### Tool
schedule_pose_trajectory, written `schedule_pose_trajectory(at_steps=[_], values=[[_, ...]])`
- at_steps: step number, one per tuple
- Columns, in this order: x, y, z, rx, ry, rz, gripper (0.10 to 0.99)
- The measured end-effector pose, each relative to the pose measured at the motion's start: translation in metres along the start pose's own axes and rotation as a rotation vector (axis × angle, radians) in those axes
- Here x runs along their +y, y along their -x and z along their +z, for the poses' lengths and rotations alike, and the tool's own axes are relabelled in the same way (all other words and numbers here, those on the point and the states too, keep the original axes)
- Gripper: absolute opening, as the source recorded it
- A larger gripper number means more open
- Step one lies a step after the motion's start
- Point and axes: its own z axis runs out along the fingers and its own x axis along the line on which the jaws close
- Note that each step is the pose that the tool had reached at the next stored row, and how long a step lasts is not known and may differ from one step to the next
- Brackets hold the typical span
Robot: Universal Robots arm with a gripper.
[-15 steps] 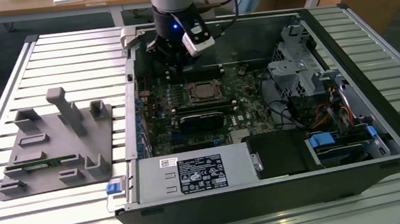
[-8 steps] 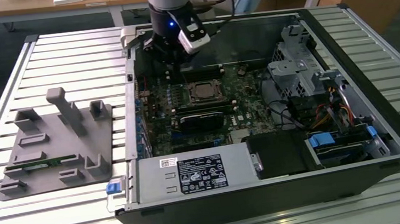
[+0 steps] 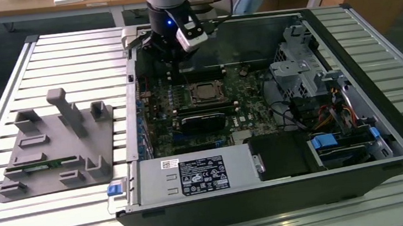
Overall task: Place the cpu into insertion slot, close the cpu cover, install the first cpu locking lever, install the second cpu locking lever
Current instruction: 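Install the first cpu locking lever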
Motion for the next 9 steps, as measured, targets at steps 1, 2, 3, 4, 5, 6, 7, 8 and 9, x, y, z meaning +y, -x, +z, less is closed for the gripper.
schedule_pose_trajectory(at_steps=[1,2,3,4,5,6,7,8,9], values=[[0.0008,-0.0001,0.0001,0.0,0.0,0.0,0.106],[0.0019,-0.0001,0.0002,0.0,0.0,-0.001,0.106],[0.003,-0.0001,0.0003,0.0,0.0,-0.002,0.106],[0.0042,0.0,0.0004,0.0,0.0,-0.003,0.106],[0.0054,0.0003,0.0005,0.0001,0.0,-0.004,0.106],[0.0067,0.0007,0.0005,0.0001,0.0,-0.006,0.106],[0.0075,0.0016,0.0006,0.0001,0.0,-0.007,0.106],[0.0082,0.0027,0.0006,0.0001,0.0,-0.009,0.106],[0.0089,0.004,0.0007,0.0002,0.0,-0.01,0.106]])
